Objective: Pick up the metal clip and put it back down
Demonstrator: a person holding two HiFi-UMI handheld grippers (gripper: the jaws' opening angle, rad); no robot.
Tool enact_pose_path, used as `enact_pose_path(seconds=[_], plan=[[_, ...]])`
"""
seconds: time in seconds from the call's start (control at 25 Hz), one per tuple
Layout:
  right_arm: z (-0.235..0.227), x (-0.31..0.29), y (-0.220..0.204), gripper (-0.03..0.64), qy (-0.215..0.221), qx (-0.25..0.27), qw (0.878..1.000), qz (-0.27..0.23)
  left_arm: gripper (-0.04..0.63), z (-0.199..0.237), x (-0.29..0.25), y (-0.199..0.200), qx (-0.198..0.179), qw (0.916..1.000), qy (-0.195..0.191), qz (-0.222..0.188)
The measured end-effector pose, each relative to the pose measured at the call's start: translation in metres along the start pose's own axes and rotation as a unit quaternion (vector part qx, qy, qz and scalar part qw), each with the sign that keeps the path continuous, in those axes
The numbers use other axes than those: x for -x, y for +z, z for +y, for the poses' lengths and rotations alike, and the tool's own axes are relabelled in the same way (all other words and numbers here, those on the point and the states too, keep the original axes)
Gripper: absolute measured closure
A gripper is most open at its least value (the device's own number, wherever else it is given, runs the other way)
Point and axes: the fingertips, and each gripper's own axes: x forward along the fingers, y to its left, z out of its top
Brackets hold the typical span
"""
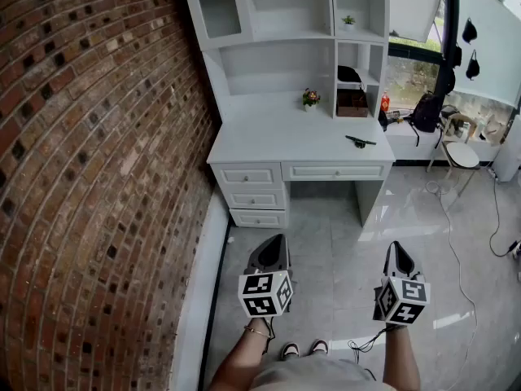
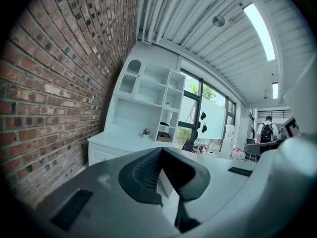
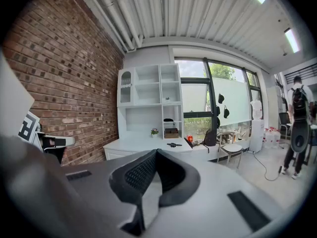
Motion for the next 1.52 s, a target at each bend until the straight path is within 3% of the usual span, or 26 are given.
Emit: enact_pose_path(seconds=[0.64, 0.96, 1.04, 1.24, 1.52], plan=[[0.004, -0.001, -0.011, 0.615, 0.004, 0.003, 1.0, 0.003, 0.584, 0.01, 0.007, -0.01, 0.007, 0.9999, 0.008, 0.012], [0.005, 0.0, 0.007, 0.611, 0.016, 0.022, 0.999, -0.023, 0.584, 0.011, 0.012, -0.014, 0.01, 0.9998, 0.008, 0.013], [0.007, 0.001, 0.009, 0.558, 0.021, 0.025, 0.999, -0.022, 0.584, 0.013, 0.013, -0.012, 0.01, 0.9998, 0.009, 0.012], [0.011, 0.003, 0.01, 0.564, 0.024, 0.034, 0.999, -0.021, 0.584, 0.016, 0.015, -0.01, 0.011, 0.9999, 0.01, 0.008], [0.019, 0.003, 0.007, 0.509, 0.025, 0.034, 0.999, -0.014, 0.584, 0.026, 0.021, -0.012, 0.011, 0.9998, 0.013, 0.014]])
